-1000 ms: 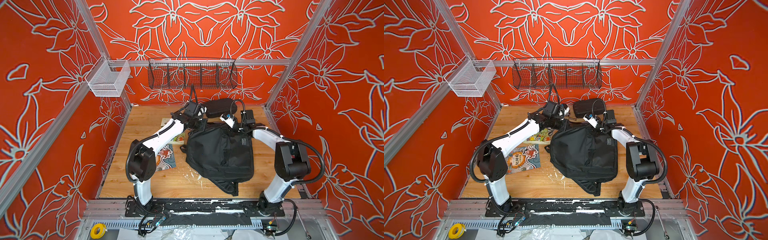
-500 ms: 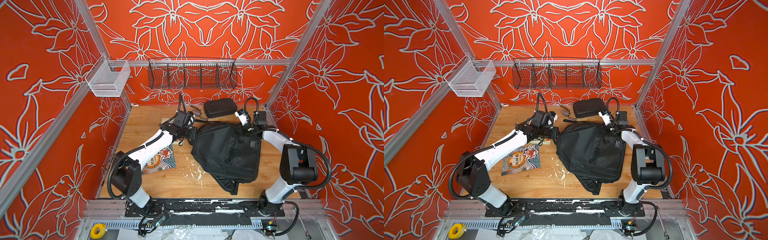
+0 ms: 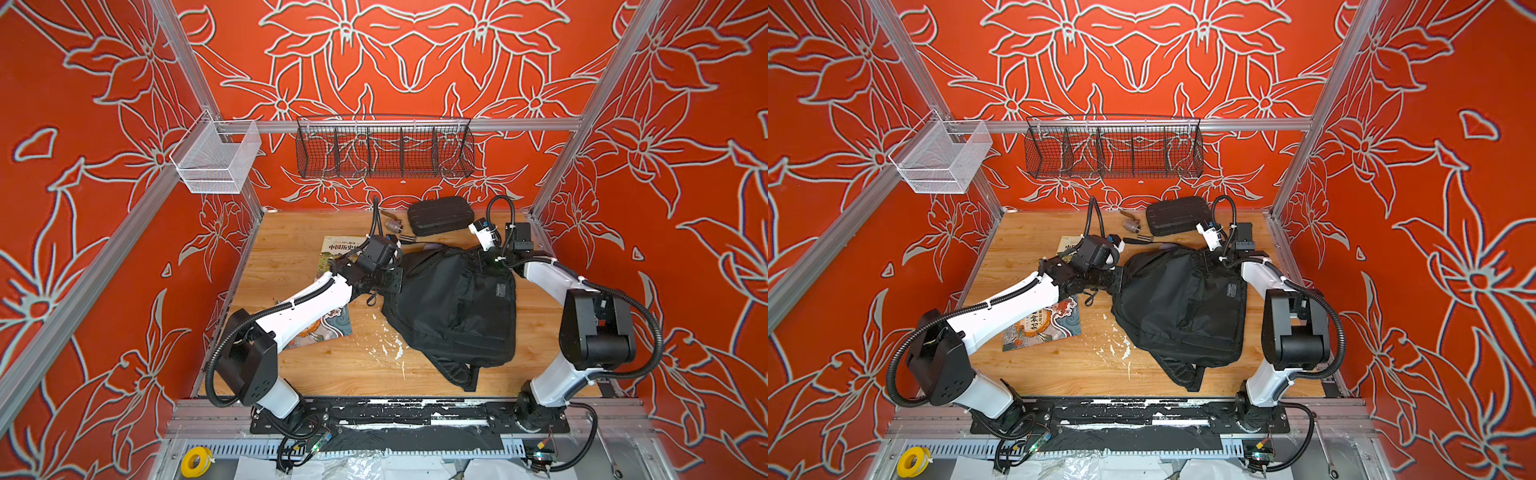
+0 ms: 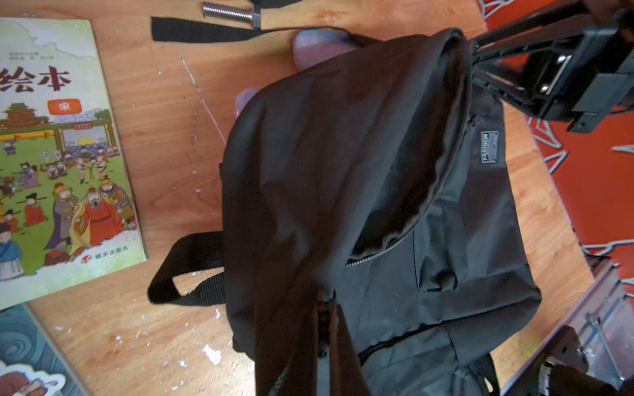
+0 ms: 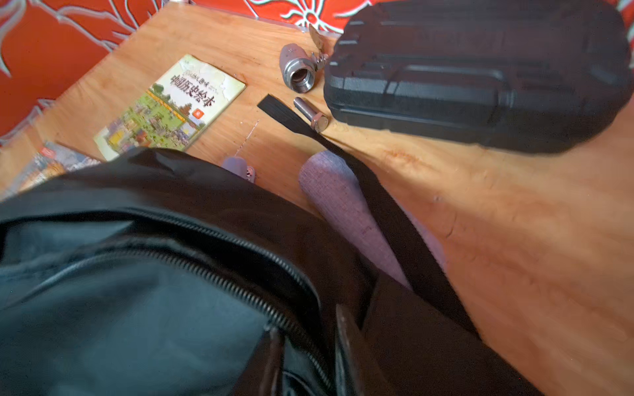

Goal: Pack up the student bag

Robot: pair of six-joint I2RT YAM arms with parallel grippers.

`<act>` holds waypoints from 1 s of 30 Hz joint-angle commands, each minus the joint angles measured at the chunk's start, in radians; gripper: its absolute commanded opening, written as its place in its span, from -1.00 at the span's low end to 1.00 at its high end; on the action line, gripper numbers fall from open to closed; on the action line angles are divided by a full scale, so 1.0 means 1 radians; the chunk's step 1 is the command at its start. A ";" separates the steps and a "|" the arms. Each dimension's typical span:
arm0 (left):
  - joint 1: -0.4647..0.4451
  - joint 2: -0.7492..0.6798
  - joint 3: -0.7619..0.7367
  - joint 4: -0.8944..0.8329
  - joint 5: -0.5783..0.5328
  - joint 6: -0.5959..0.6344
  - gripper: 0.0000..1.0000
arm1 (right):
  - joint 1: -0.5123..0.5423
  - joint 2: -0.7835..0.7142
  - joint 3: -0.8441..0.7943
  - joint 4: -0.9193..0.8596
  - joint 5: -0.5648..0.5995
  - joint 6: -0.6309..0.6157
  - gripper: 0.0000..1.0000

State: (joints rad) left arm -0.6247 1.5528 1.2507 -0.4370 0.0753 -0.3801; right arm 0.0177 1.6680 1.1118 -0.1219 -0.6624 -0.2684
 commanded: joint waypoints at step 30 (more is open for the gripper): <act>0.243 0.082 0.146 -0.193 0.303 0.094 0.29 | 0.576 0.015 -0.050 0.058 0.156 -0.356 -0.25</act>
State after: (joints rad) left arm -0.3805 1.5791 1.3533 -0.5945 0.2581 -0.3283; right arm 0.5781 1.6539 1.0245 -0.0296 -0.5667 -0.5663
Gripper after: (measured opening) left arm 0.646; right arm 0.372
